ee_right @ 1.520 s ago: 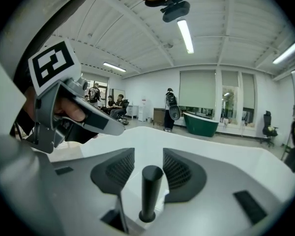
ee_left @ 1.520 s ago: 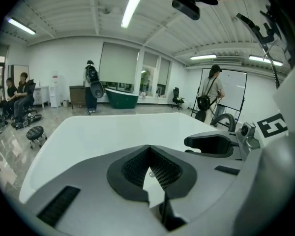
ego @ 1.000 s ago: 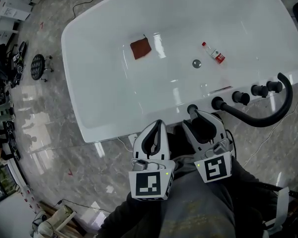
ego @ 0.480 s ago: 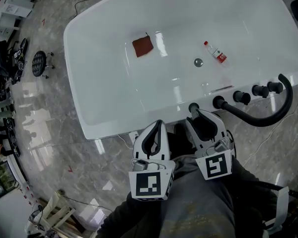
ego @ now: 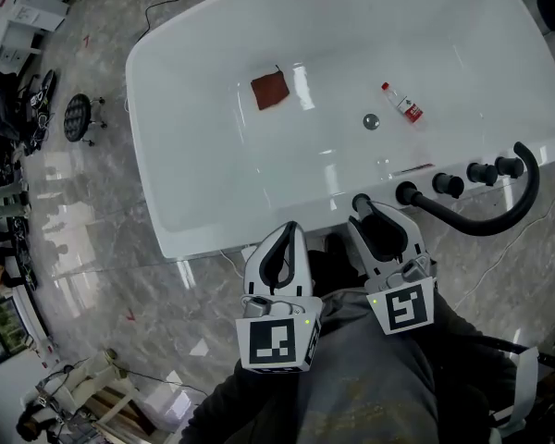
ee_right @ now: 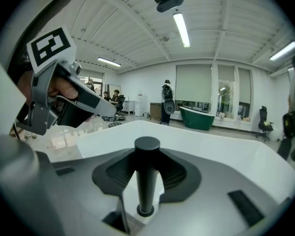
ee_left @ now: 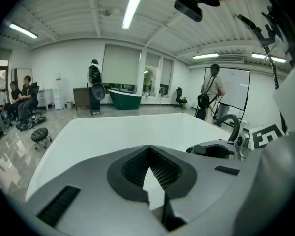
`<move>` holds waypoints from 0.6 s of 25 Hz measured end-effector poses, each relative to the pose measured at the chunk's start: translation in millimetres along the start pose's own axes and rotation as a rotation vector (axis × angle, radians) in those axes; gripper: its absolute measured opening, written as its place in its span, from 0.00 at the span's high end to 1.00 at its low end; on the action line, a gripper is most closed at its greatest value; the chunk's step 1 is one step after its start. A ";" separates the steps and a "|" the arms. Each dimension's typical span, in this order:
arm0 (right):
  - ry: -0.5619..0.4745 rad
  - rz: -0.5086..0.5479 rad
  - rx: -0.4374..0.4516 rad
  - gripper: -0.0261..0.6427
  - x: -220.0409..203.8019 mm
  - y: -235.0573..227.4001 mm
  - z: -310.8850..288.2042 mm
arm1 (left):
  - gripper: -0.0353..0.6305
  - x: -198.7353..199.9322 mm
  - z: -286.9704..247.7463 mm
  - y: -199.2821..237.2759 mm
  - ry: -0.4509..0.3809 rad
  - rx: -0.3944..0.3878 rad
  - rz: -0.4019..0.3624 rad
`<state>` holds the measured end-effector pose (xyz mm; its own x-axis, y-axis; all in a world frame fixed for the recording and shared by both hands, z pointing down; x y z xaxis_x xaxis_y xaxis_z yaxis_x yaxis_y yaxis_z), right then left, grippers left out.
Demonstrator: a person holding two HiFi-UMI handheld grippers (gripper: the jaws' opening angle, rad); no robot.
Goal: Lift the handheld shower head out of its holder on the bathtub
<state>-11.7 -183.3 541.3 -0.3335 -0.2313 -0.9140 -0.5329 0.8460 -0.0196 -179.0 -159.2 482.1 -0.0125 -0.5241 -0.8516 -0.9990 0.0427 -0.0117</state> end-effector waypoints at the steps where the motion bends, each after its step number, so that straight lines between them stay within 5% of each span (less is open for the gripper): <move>1: 0.000 0.000 -0.001 0.75 3.4 -0.1 1.5 | 0.94 3.6 2.5 0.8 -0.002 0.002 0.001; 15: -0.044 0.023 -0.023 0.75 88.7 1.3 46.7 | 0.94 74.3 60.8 -2.3 -0.049 -0.005 -0.002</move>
<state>-5.7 -180.3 441.3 -0.3116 -0.1898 -0.9310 -0.5430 0.8397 0.0105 -175.0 -146.5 387.0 -0.0087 -0.4821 -0.8761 -0.9992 0.0374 -0.0106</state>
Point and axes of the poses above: the fingertips, and each gripper's own axes: z backward along the fingers, y to its left, x out of its top, the point moved 9 cm from there along z, backward along the fingers, and after that the axes turned 12 degrees about x, right-handed, at the moved point
